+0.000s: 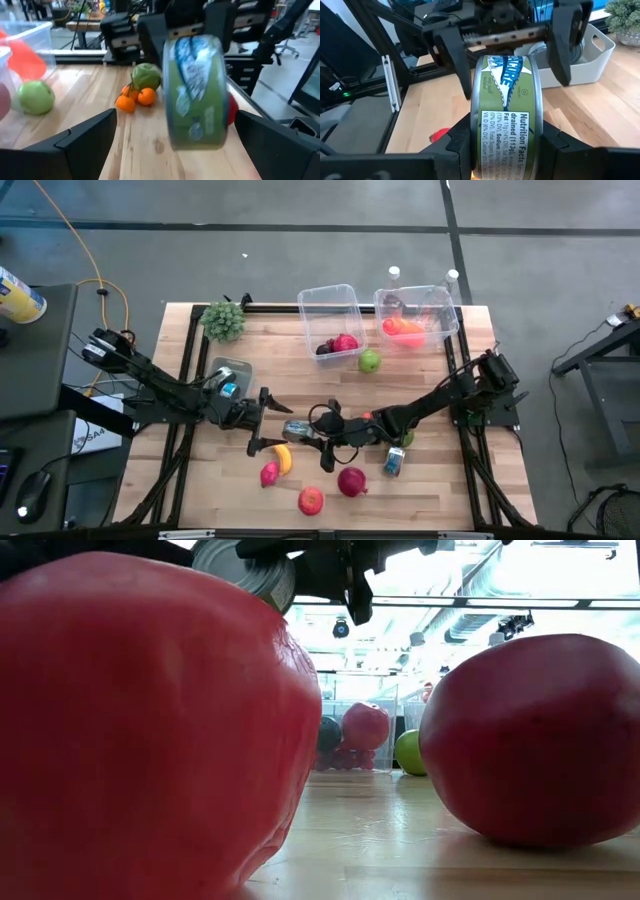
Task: Pick & Place Food Item
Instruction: Put the green tuna can into the gray bin
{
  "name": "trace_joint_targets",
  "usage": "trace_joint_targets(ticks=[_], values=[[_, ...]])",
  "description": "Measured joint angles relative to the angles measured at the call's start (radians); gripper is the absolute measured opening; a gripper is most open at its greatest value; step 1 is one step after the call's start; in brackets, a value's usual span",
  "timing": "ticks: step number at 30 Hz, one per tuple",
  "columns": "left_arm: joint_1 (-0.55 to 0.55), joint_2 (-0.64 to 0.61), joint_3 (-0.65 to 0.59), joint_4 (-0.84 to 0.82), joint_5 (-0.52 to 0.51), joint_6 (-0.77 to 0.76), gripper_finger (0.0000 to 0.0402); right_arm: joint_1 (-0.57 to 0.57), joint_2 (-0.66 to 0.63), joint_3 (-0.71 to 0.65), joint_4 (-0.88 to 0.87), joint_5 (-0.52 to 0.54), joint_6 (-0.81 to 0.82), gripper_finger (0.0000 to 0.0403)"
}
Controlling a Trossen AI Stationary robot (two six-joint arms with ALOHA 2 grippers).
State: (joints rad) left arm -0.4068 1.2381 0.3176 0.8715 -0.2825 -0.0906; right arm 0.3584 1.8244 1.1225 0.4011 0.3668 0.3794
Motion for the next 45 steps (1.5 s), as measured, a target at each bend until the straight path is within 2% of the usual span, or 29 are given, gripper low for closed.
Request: trace_joint_targets(ticks=[18,27,33,45], values=[[0.019,0.002,0.000,0.006,0.055,0.025,0.0392,-0.007,0.000,0.000,-0.002,-0.003,0.008,0.0121],[0.072,0.002,0.000,0.008,0.174,0.045,0.0383,-0.007,0.000,0.000,-0.001,-0.008,0.009,0.0121],[0.101,0.002,0.000,0.008,0.181,0.027,0.0333,-0.007,0.000,0.000,-0.002,-0.007,0.009,0.0121],[0.106,0.002,0.000,0.008,0.210,0.038,0.0175,-0.015,0.000,0.000,-0.014,-0.005,0.019,0.0121]])
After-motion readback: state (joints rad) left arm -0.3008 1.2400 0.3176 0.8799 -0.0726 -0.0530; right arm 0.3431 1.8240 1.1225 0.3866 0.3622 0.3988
